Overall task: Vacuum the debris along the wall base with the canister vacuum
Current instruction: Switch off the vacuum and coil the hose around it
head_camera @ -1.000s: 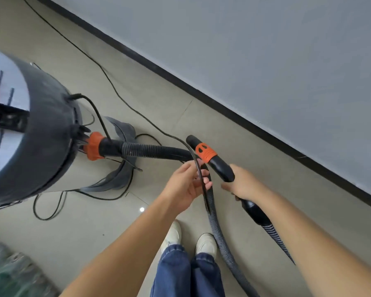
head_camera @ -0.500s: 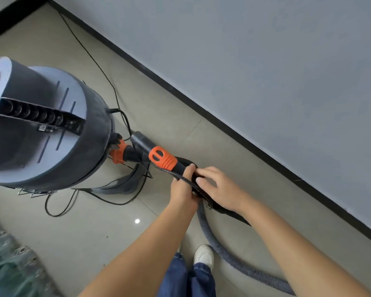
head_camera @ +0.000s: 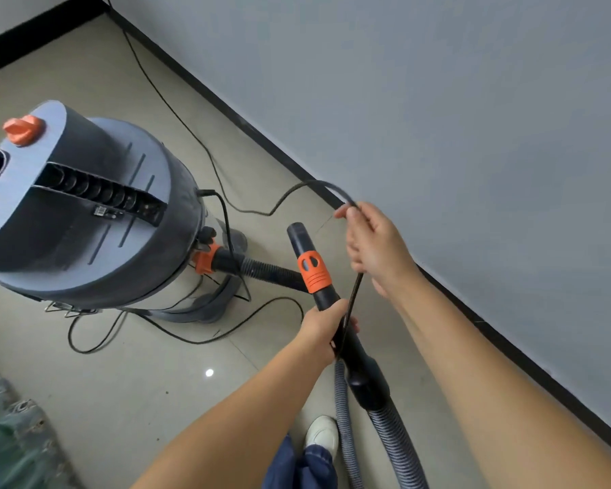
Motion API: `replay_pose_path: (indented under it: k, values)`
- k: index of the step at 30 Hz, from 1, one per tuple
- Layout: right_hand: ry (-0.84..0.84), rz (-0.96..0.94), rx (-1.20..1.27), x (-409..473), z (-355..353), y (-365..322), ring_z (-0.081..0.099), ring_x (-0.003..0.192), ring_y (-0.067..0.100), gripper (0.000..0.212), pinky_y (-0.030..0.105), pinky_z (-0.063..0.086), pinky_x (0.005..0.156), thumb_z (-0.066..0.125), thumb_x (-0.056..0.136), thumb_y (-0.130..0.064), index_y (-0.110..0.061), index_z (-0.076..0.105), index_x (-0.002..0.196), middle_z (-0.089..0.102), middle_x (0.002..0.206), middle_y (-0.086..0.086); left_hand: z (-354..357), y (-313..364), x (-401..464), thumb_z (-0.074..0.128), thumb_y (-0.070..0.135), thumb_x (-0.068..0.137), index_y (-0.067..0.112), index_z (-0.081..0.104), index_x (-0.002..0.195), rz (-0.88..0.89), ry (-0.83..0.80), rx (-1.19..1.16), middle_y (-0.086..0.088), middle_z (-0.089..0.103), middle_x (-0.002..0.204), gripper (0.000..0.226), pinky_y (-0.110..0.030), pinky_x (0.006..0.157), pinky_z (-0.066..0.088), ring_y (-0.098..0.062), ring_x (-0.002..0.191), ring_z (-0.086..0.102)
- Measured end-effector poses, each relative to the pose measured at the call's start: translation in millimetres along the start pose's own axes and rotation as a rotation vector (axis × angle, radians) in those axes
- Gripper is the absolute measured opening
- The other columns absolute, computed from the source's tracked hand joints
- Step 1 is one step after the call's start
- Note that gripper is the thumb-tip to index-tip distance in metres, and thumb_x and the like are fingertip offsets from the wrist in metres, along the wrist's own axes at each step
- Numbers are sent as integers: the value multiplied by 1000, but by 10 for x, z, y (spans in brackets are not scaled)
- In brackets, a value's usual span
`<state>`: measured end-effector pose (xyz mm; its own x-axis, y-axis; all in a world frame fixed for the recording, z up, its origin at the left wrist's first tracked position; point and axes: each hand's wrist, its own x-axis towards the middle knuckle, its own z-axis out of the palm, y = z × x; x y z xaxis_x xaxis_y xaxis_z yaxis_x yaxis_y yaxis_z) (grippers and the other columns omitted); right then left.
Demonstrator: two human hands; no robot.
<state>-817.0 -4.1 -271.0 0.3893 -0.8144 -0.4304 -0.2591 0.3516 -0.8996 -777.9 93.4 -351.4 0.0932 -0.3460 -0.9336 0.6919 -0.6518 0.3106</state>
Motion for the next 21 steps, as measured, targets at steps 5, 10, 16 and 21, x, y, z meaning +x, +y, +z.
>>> replay_pose_path:
  k: [5, 10, 16, 21]
  values:
    - [299, 487, 530, -1, -260, 297, 18, 29, 4, 26, 15, 12, 28, 32, 103, -9, -10, 45, 80, 27, 39, -7, -160, -21, -28, 58, 2, 87, 11, 50, 82, 198, 116, -168, -6, 54, 61, 13, -25, 53, 46, -15, 50, 52]
    - [351, 684, 555, -443, -410, 810, 20, 25, 4, 25, 15, 14, 26, 35, 103, -8, -9, 47, 81, 28, 36, -7, -235, 507, -395, 62, 4, 75, 11, 49, 73, 453, 98, -333, -5, 54, 58, 15, -30, 61, 45, -17, 55, 53]
    - [420, 667, 166, -592, -666, 943, 37, 44, 13, 19, 24, 34, 44, 50, 96, -5, -8, 51, 77, 42, 57, 4, -246, 1508, -1293, 62, 3, 85, 12, 51, 90, 722, 78, -443, 1, 58, 65, 15, -34, 79, 53, -13, 64, 60]
    - [454, 624, -55, -607, -951, 745, 48, 60, 20, 36, 29, 37, 58, 41, 91, 7, -8, 57, 119, 56, 79, 13, -209, 1968, -2280, 56, 1, 87, 12, 49, 88, 1013, 57, -379, 5, 57, 54, 14, -26, 64, 54, -9, 56, 58]
